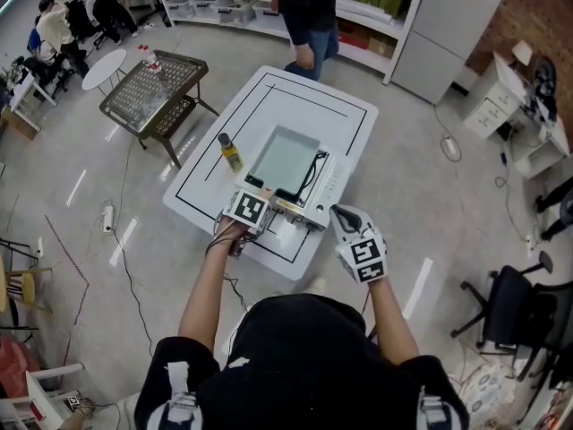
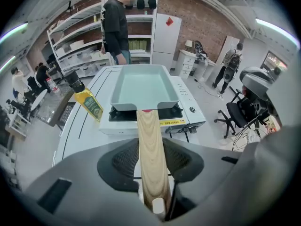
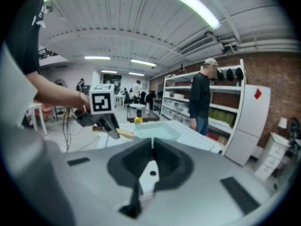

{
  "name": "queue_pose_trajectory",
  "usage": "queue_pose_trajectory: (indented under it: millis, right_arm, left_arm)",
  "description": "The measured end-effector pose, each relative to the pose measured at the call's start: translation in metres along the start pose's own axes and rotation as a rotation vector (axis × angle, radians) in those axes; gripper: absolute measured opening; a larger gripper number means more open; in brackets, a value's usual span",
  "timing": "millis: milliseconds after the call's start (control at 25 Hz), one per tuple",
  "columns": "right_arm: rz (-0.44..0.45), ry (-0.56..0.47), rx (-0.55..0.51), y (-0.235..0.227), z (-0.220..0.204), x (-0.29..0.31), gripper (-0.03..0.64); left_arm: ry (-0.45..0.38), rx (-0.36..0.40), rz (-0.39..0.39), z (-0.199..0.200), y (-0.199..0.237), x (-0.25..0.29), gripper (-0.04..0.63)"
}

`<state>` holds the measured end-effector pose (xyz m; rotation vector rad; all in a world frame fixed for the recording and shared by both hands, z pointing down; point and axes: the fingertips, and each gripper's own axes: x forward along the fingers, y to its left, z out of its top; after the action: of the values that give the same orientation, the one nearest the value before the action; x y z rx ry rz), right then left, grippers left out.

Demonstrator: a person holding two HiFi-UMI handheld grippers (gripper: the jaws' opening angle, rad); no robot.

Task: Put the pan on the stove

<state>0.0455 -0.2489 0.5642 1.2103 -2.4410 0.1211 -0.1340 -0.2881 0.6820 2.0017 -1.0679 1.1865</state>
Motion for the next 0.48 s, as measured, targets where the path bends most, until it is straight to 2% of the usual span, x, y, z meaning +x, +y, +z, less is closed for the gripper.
queue_pose_trajectory:
  millis: [80, 160, 360, 480]
  right_arm:
    - [0.0, 0.002, -0.002, 0.001, 0.0, 0.0, 0.037]
    - [0.0, 0.003, -0.002, 0.002, -0.001, 0.001, 0.037]
    - [0.002, 0.004, -0.001, 0.005, 0.002, 0.002, 0.035]
    - [0.002, 0.003, -0.003, 0.006, 0.003, 0.0, 0.036]
  left_arm:
    - [-0.091, 0.037, 0.05, 0.018, 0.01, -0.008, 0.172]
    - [-0.134, 0.039, 0.079, 0.024, 0.015, -0.018, 0.172]
    - [-0.133, 0.022, 0.104, 0.018, 0.014, -0.032, 0.17]
    - [-0.168, 0.023, 0.133, 0.019, 0.014, -0.045, 0.162]
